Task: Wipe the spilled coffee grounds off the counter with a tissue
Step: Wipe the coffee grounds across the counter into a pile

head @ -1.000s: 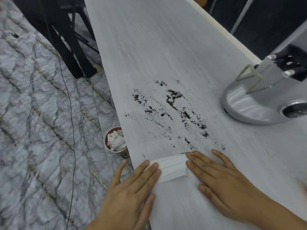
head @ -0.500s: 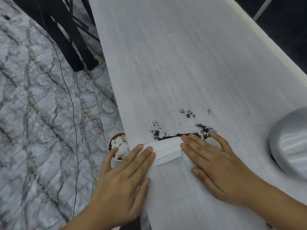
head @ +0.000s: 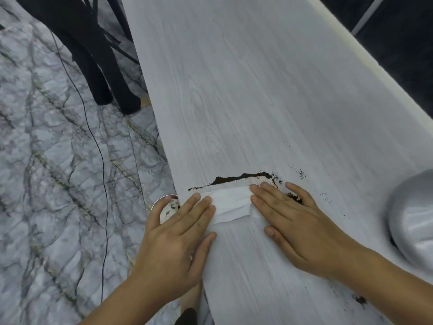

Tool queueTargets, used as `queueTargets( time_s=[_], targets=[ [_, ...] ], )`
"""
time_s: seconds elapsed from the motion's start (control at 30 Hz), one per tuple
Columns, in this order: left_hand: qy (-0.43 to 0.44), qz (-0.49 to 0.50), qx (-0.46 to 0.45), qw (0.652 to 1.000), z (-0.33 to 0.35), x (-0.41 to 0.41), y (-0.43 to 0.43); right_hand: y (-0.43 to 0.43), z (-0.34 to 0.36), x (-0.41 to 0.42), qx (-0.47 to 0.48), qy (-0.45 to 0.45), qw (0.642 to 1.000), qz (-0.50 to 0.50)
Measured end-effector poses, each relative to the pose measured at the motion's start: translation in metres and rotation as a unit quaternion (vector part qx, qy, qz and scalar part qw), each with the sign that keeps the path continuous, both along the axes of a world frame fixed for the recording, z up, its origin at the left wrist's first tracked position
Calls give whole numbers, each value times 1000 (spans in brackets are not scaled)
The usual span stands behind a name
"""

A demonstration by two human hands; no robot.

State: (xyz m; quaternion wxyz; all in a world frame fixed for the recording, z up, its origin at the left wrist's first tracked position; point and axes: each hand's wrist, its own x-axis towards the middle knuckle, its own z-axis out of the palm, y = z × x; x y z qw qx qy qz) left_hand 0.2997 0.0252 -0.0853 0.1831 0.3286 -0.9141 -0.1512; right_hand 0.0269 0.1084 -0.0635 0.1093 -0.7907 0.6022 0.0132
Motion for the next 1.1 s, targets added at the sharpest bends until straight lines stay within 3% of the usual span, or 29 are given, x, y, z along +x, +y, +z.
queueTargets(
  time_s=[0.33, 0.8, 1.1],
  targets=[
    [23, -53, 34, 998, 6, 22, 133, 153, 15, 29, 39, -4, 999, -21],
    [-31, -166, 51, 984, 14, 29, 353, 424, 25, 44, 57, -8, 995, -86],
    [-126, -164, 65, 976, 22, -24, 405, 457, 30, -31, 63, 3, 996, -62]
  ],
)
